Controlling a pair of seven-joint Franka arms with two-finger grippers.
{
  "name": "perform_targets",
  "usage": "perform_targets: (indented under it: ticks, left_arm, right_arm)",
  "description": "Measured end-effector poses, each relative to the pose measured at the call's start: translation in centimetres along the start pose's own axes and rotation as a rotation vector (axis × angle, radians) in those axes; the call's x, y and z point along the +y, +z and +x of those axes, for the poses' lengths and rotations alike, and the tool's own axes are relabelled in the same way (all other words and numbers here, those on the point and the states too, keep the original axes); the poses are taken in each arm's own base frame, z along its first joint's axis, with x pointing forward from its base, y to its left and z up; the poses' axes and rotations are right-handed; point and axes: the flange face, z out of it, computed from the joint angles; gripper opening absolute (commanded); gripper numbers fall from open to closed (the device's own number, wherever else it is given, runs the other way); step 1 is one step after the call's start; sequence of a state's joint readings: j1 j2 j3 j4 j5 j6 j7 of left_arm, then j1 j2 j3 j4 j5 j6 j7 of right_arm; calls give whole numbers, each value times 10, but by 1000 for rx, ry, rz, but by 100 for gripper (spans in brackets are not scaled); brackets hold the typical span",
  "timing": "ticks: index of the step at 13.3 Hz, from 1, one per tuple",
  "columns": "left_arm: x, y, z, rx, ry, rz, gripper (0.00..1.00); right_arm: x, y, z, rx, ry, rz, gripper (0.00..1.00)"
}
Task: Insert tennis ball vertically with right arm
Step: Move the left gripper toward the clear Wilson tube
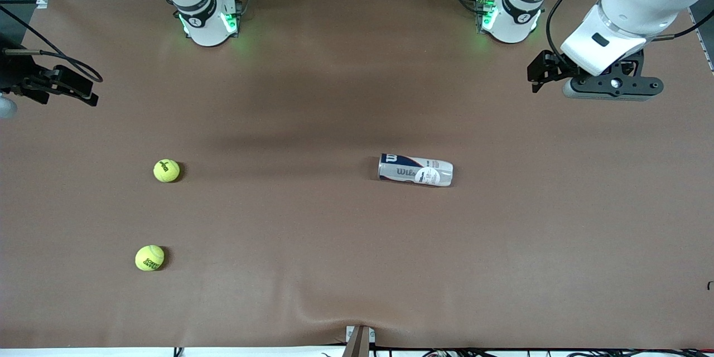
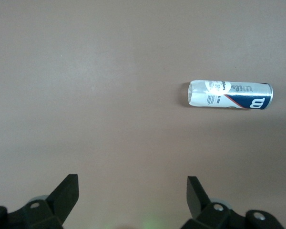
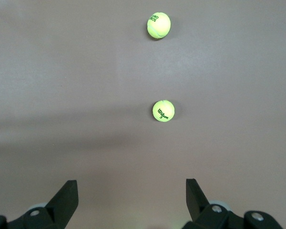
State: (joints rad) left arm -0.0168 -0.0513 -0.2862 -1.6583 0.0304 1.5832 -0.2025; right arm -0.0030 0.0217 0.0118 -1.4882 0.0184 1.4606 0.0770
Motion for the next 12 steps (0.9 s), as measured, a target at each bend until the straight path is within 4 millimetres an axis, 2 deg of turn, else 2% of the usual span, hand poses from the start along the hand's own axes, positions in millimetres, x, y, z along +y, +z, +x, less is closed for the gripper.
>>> perform_targets:
  ticks: [9, 12]
  left_arm:
    - [2, 15, 14, 5, -37, -11, 100]
    - [9, 25, 22, 9, -24, -19, 100]
  right_arm:
    - [0, 2, 1, -4, 0, 0, 100]
    - [0, 3, 2, -7, 0, 0, 100]
